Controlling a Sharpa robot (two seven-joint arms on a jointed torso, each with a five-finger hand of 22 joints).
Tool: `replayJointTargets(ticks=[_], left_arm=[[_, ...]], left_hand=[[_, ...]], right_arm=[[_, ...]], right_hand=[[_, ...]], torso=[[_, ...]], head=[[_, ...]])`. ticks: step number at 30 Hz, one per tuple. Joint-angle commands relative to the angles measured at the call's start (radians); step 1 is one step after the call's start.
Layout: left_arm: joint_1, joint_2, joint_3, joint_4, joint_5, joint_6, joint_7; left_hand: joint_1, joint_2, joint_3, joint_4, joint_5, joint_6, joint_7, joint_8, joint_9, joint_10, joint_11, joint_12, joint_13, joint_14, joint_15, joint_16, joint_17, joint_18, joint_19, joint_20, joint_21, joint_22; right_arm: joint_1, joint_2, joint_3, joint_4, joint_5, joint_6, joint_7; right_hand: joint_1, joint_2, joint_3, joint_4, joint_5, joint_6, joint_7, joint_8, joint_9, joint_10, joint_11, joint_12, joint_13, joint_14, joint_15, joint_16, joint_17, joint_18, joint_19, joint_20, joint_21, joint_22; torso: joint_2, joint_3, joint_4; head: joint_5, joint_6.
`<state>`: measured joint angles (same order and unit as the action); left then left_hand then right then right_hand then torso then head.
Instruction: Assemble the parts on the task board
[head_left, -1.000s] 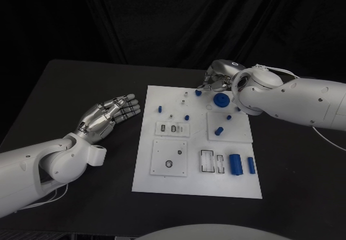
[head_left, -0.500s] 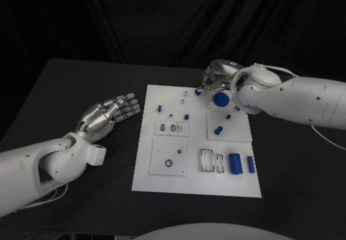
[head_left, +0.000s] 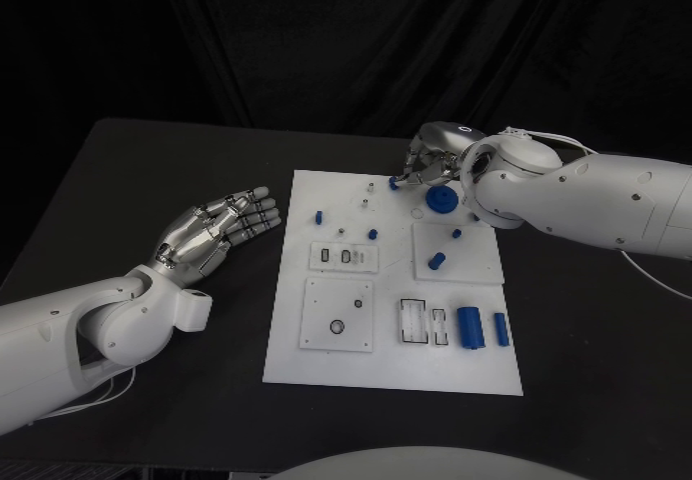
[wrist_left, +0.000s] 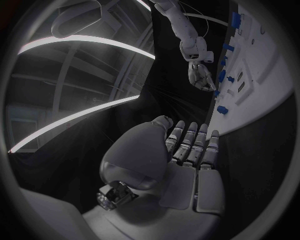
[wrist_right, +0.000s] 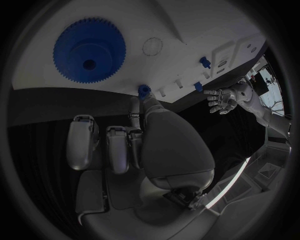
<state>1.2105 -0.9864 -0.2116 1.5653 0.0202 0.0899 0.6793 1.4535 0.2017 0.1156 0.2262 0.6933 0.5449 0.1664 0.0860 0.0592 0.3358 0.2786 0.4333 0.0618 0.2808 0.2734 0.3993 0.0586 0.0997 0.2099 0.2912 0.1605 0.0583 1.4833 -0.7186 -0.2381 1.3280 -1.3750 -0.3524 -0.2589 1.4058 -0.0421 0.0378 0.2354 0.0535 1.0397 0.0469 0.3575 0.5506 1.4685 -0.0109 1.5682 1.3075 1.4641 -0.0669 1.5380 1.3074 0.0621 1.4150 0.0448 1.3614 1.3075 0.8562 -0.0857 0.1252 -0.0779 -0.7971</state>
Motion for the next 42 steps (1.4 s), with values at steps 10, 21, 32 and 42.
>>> replayJointTargets(ticks=[10,21,32,42], left_arm=[[-0.001,0.003,0.000,-0.001,-0.002,0.021,0.123],[-0.001,0.002,0.000,-0.003,-0.002,0.022,0.122],[-0.001,0.003,0.000,-0.004,-0.002,0.024,0.121],[-0.002,0.002,0.000,-0.004,-0.002,0.025,0.122]], left_hand=[[-0.012,-0.002,0.006,0.000,0.000,0.005,0.018,0.007,0.002,0.003,0.005,0.004,0.001,0.002,0.003,0.004,0.001,-0.015,0.001,0.000,-0.005,-0.001],[-0.013,-0.002,0.008,0.000,0.000,0.004,0.019,0.006,0.001,0.003,0.005,0.004,0.001,0.002,0.003,0.005,0.001,-0.016,0.000,0.000,-0.006,-0.002],[-0.013,-0.002,0.008,0.000,0.000,0.004,0.019,0.006,0.001,0.003,0.005,0.004,0.001,0.002,0.003,0.005,0.001,-0.016,0.000,0.000,-0.006,-0.002],[-0.013,-0.002,0.008,0.000,0.000,0.004,0.019,0.006,0.001,0.003,0.005,0.004,0.001,0.002,0.003,0.005,0.001,-0.016,0.000,0.000,-0.006,-0.002]], right_arm=[[-0.003,-0.006,0.001,0.005,-0.002,0.031,-0.022],[-0.003,-0.020,0.000,0.018,-0.002,0.025,-0.021],[-0.004,-0.032,0.000,0.030,-0.002,0.018,-0.020],[-0.004,-0.046,0.000,0.044,-0.002,-0.063,0.013]], right_hand=[[0.025,-0.001,0.003,-0.014,-0.005,-0.004,-0.003,0.008,0.011,0.102,-0.009,0.003,0.263,0.075,-0.008,-0.006,0.182,0.003,-0.002,-0.007,-0.005,0.114],[0.027,-0.002,0.003,-0.015,-0.005,-0.004,-0.003,0.008,0.012,0.102,-0.009,0.003,0.263,0.075,-0.008,-0.005,0.182,0.003,-0.001,-0.007,-0.005,0.115],[0.029,-0.003,0.003,-0.016,-0.005,-0.003,-0.003,0.009,0.014,0.102,-0.010,0.003,0.263,0.075,-0.008,-0.005,0.182,0.002,-0.001,-0.007,-0.004,0.115],[0.048,0.000,0.012,-0.022,0.003,-0.012,-0.002,0.003,0.020,0.102,-0.009,0.003,0.263,0.078,-0.008,-0.002,0.190,0.000,0.006,-0.007,0.002,0.121]], torso=[[0.000,0.0005,0.0006],[0.000,0.0000,0.0008],[0.000,0.0002,0.0007],[0.000,0.0003,0.0004]], head=[[0.001,-0.001],[0.001,-0.002],[0.001,-0.003],[0.003,-0.001]])
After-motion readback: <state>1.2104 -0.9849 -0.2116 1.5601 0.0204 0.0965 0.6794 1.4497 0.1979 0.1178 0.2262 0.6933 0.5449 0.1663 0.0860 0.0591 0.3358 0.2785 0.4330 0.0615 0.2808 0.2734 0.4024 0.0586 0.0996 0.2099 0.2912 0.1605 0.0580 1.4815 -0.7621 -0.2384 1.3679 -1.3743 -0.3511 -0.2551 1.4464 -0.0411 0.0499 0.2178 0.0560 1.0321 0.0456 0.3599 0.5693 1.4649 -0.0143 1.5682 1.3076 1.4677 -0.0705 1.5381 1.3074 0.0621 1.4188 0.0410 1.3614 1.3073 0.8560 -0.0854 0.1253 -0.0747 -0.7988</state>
